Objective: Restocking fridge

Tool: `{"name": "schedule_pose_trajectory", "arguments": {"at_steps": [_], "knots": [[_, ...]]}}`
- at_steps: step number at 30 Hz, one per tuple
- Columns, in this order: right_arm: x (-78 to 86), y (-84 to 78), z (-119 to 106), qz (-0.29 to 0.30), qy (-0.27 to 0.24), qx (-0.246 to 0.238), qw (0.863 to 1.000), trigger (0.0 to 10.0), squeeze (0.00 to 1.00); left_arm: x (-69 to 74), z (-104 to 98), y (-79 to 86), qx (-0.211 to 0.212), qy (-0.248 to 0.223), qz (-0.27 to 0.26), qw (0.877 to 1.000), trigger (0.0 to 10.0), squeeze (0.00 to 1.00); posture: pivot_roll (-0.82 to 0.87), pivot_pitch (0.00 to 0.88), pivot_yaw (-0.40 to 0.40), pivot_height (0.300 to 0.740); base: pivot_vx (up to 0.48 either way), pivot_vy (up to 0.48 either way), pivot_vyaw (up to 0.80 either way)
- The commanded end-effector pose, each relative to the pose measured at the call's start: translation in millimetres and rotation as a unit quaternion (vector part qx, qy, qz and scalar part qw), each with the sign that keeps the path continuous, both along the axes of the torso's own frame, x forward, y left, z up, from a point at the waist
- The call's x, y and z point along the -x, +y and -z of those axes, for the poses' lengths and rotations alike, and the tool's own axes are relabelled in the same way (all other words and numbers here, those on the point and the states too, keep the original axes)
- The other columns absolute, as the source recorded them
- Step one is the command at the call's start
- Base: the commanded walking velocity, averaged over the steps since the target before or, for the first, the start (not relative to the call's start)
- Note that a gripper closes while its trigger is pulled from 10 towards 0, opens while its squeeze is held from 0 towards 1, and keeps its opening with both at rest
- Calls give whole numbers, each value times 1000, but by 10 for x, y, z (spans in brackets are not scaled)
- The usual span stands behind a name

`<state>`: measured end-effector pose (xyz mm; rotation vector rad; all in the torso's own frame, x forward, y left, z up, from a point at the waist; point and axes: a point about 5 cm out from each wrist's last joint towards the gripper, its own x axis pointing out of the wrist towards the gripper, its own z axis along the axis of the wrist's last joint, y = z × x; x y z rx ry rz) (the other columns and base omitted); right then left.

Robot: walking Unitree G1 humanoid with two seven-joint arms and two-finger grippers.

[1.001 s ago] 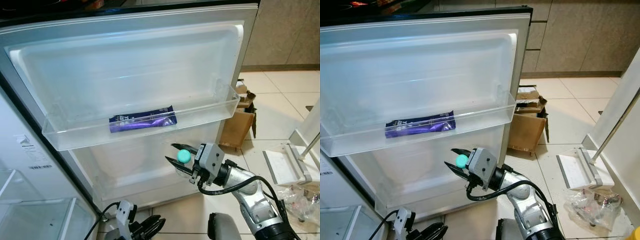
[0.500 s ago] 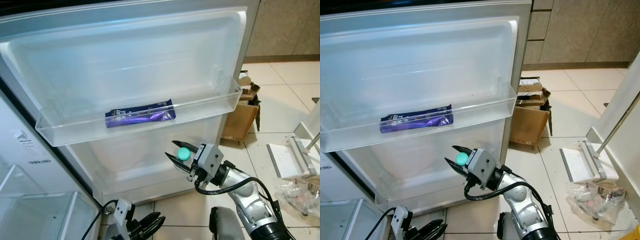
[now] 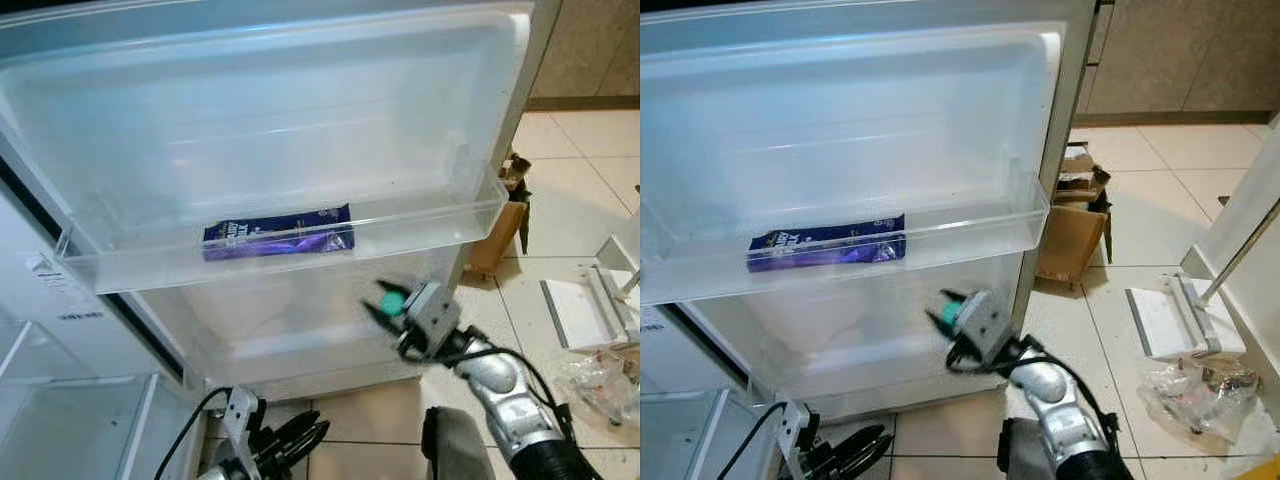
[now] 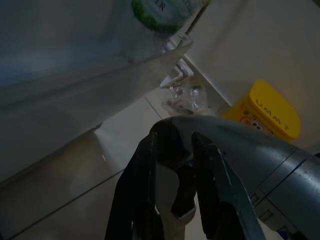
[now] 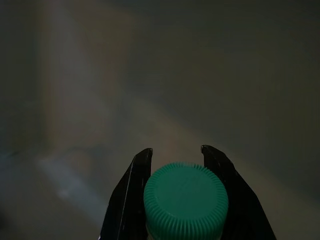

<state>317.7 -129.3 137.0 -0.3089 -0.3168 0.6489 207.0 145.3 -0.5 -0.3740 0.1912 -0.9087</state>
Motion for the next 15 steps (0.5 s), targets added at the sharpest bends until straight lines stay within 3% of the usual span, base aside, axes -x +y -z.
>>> {"name": "schedule_pose_trajectory", "arguments": {"at_steps": [1, 8, 15], "knots": [[-12, -54, 18, 19, 11, -18, 1000, 10000, 0, 47, 28, 7, -2, 9, 3, 1000, 10000, 0, 0, 204, 35, 408, 0, 0, 0], [-46, -165, 70, 54, 36, -37, 997, 10000, 0, 48, 11, -14, 1, 11, 5, 1000, 10000, 0, -4, 203, 32, 408, 0, 0, 0], [-54, -175, 152, 59, 66, -47, 995, 10000, 0, 48, 6, -27, 1, 13, 6, 1000, 10000, 0, -8, 200, 34, 408, 0, 0, 0]]}}
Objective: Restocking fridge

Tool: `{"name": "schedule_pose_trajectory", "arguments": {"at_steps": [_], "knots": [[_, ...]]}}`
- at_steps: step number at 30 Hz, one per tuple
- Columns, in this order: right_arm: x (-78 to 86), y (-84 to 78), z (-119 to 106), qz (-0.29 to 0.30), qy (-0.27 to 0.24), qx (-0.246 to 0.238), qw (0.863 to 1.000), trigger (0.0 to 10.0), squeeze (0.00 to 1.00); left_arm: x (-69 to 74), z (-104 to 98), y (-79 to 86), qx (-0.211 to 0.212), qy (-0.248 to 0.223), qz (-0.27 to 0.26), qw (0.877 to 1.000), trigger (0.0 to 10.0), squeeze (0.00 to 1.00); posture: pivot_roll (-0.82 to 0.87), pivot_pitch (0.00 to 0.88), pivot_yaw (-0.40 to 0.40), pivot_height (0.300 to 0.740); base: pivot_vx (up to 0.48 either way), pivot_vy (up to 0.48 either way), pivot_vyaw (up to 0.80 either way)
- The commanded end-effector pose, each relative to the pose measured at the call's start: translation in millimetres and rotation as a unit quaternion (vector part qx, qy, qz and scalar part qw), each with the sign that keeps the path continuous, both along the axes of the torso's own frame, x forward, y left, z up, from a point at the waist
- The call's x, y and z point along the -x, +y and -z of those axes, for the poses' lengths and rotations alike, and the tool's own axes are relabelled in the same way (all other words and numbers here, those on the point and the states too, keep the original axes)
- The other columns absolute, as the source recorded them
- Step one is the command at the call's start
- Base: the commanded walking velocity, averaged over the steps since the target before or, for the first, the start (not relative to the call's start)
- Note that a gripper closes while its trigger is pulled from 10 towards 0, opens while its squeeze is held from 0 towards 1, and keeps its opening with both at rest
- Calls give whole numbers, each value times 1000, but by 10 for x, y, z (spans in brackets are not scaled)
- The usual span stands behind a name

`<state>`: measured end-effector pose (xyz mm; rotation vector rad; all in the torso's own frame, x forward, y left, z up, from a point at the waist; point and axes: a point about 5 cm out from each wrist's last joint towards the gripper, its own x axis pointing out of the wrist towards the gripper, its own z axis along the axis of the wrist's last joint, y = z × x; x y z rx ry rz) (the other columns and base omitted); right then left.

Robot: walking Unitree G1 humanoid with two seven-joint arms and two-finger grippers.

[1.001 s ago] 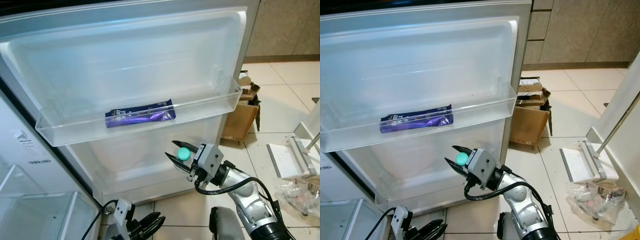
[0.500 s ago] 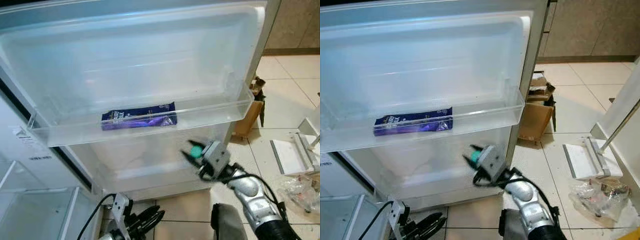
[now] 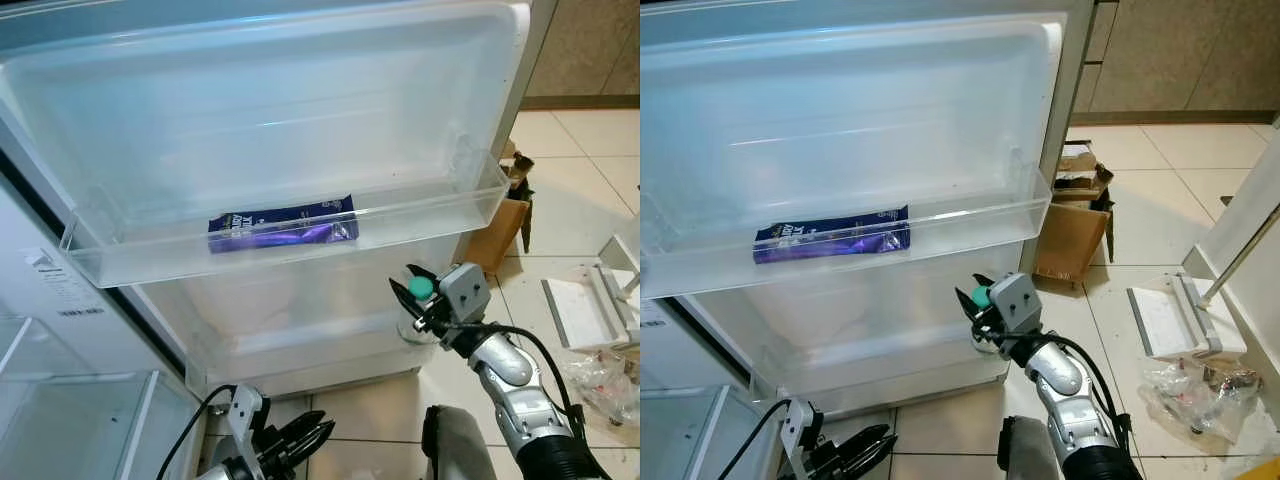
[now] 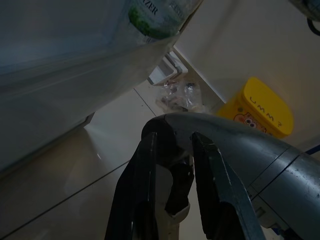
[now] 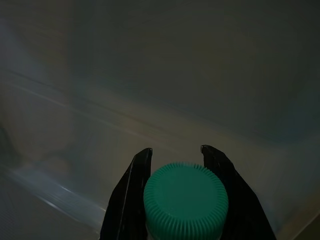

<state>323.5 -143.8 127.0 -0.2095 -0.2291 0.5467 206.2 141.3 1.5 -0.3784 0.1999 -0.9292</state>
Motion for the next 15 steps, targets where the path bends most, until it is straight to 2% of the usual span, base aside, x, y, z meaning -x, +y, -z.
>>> {"name": "schedule_pose_trajectory", "arguments": {"at_steps": [1, 2, 3, 10, 13, 14, 15], "knots": [[9, -18, 70, 3, 22, -9, 1000, 10000, 0, 41, 26, 7, 0, 10, -4, 1000, 10000, 0, -8, 200, 34, 408, 0, 0, 0], [13, -14, 72, 2, 24, -15, 1000, 10000, 855, 44, 23, 2, 0, 11, -3, 1000, 10000, 0, -8, 200, 34, 408, 0, 0, 0], [12, -16, 65, 3, 24, -22, 999, 10000, 1000, 45, 22, -1, 0, 11, -3, 1000, 10000, 0, -8, 200, 34, 408, 0, 0, 0], [-4, -45, -1, 4, 16, -33, 999, 10000, 1000, 41, 17, -11, 0, 12, -2, 1000, 10000, 0, -13, 196, 32, 408, 0, 0, 0], [17, -59, -163, -29, -4, -70, 997, 10000, 1000, 44, 19, -35, 2, 13, 2, 1000, 10000, 0, -17, 195, 33, 408, 0, 0, 0], [29, -59, -209, -42, -5, -83, 996, 10000, 722, 45, 20, -41, 3, 13, 2, 1000, 10000, 0, -19, 193, 32, 408, 0, 0, 0], [29, -59, -209, -42, -5, -83, 996, 10000, 722, 45, 20, -41, 3, 13, 2, 1000, 10000, 0, -19, 193, 32, 408, 0, 0, 0]]}}
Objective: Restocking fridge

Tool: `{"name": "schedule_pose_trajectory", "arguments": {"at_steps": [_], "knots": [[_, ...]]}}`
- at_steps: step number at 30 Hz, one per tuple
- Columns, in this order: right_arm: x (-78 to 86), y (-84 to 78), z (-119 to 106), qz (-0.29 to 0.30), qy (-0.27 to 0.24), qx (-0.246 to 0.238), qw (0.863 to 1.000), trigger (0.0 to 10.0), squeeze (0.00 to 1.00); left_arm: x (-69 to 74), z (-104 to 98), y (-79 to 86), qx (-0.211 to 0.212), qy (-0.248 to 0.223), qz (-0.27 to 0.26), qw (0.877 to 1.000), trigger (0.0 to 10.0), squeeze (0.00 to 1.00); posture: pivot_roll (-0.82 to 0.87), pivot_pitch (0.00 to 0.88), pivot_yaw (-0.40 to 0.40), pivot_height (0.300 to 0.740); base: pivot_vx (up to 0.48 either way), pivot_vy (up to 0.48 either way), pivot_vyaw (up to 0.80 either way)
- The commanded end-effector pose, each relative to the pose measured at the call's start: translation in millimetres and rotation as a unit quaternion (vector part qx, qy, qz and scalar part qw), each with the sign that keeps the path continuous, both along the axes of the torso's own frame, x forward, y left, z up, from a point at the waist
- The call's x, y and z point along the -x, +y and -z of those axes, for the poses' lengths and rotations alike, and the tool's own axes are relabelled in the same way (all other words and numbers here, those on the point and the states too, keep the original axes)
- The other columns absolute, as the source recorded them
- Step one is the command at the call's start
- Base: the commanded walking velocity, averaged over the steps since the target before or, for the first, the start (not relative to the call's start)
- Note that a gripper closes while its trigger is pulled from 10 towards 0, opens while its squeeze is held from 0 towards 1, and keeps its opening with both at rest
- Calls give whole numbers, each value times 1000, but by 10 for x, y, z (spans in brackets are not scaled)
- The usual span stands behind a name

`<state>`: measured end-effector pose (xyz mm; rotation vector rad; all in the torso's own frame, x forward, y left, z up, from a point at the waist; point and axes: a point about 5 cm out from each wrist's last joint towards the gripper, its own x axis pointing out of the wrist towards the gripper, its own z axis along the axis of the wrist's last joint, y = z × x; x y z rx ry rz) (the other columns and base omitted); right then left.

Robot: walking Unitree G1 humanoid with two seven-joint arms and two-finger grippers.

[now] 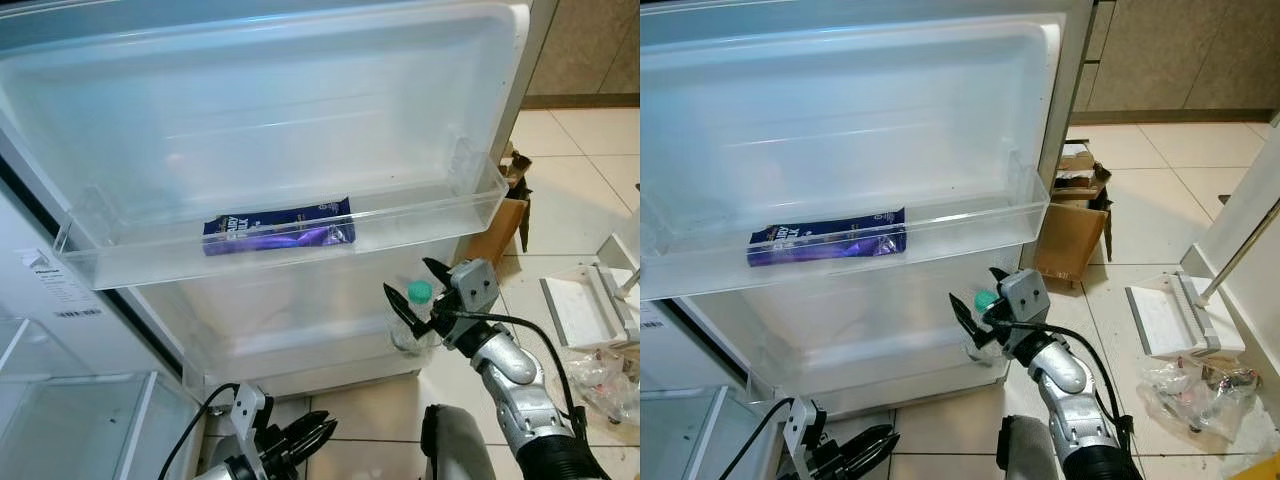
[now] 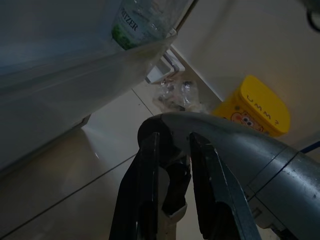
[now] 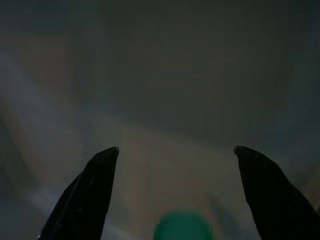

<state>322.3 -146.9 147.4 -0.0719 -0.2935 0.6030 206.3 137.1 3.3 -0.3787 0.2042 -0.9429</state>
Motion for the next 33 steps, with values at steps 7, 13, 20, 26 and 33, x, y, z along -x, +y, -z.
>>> {"name": "schedule_pose_trajectory", "arguments": {"at_steps": [7, 13, 20, 26, 33], "knots": [[133, -25, -248, -99, 5, -53, 994, 10000, 0, 36, 32, -21, 5, 12, -3, 1000, 10000, 0, -29, 191, 29, 408, 0, 0, 0], [355, 4, -332, -219, 26, -44, 974, 10000, 0, 37, 37, -21, 5, 15, 1, 1000, 10000, 0, -33, 189, 28, 408, 0, 0, 0], [535, 41, -390, -297, 43, -59, 952, 10000, 0, 38, 40, -28, 6, 17, 3, 1000, 10000, 0, -36, 185, 27, 408, 0, 0, 0], [705, 54, -327, -359, 78, -65, 928, 10000, 0, 42, 57, -40, 6, 21, 5, 1000, 10000, 0, -41, 179, 23, 408, 0, 0, 0], [721, -137, 270, -296, 196, -26, 935, 10000, 0, 39, 87, -44, 6, 29, -3, 1000, 10000, 0, -42, 174, 19, 408, 0, 0, 0]]}}
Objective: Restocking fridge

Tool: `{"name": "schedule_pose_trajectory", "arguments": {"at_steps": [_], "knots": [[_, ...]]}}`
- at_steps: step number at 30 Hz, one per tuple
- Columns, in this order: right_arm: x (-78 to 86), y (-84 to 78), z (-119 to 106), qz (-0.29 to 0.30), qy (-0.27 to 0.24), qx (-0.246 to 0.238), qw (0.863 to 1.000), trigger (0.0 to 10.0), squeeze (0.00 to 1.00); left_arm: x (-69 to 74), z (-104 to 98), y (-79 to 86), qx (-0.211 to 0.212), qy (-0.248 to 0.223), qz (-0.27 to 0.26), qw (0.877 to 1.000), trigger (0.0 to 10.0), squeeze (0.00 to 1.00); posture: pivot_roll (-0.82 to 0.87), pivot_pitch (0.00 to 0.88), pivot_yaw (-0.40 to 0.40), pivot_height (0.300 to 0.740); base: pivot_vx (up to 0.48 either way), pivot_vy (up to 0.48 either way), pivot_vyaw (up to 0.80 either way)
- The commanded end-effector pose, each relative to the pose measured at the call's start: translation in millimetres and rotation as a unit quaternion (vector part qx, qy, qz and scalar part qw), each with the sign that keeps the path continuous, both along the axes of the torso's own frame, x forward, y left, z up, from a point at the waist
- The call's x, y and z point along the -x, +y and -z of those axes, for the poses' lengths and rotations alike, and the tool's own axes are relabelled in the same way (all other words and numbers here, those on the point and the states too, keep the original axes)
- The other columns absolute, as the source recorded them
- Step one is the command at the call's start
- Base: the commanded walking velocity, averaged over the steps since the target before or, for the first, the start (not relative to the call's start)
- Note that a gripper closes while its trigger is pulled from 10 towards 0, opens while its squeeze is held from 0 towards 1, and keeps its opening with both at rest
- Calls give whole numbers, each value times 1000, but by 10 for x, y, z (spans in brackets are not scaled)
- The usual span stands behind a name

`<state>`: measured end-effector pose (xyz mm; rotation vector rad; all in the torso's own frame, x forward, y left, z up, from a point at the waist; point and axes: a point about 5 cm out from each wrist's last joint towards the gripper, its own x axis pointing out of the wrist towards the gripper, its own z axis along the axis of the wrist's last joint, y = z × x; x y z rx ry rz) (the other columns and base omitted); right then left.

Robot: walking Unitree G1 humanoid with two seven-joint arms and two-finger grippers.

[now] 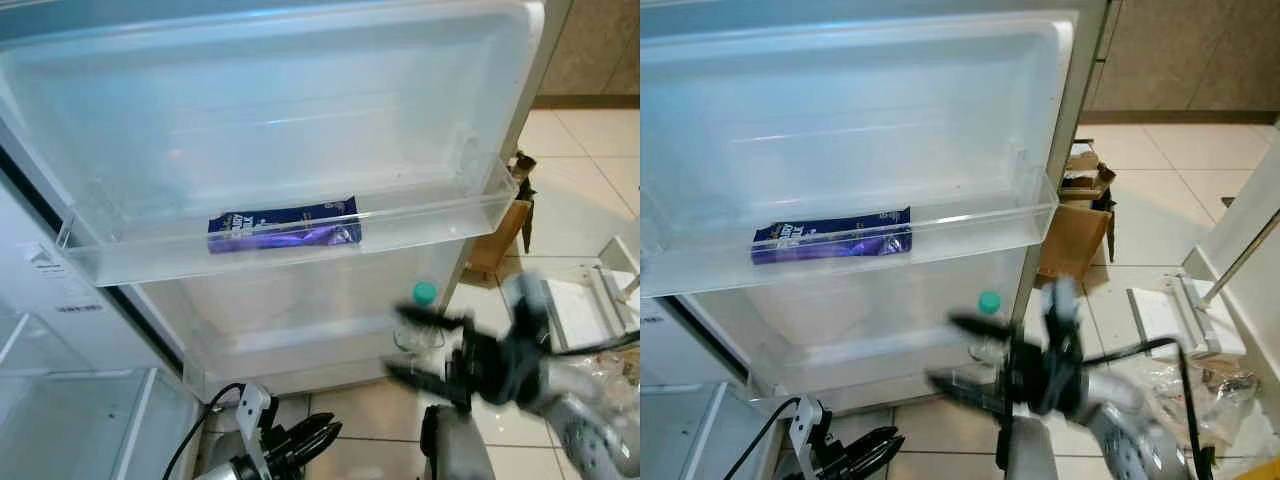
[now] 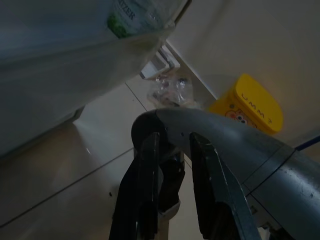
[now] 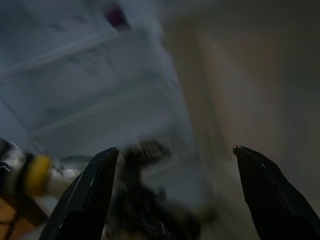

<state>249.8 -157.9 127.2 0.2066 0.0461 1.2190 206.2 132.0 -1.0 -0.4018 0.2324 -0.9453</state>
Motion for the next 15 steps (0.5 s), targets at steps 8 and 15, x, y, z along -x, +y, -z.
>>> {"name": "schedule_pose_trajectory", "arguments": {"at_steps": [8, 15], "knots": [[-12, -157, 350, 58, 53, 57, 995, 10000, 0, 47, 97, 42, -2, 27, -21, 999, 10000, 0, -45, 164, 13, 408, 0, 0, 0], [-159, -316, 747, 186, 80, 162, 966, 10000, 0, 108, 262, 158, -13, 75, -76, 994, 10000, 0, -48, 153, 11, 408, 0, 0, 0]]}}
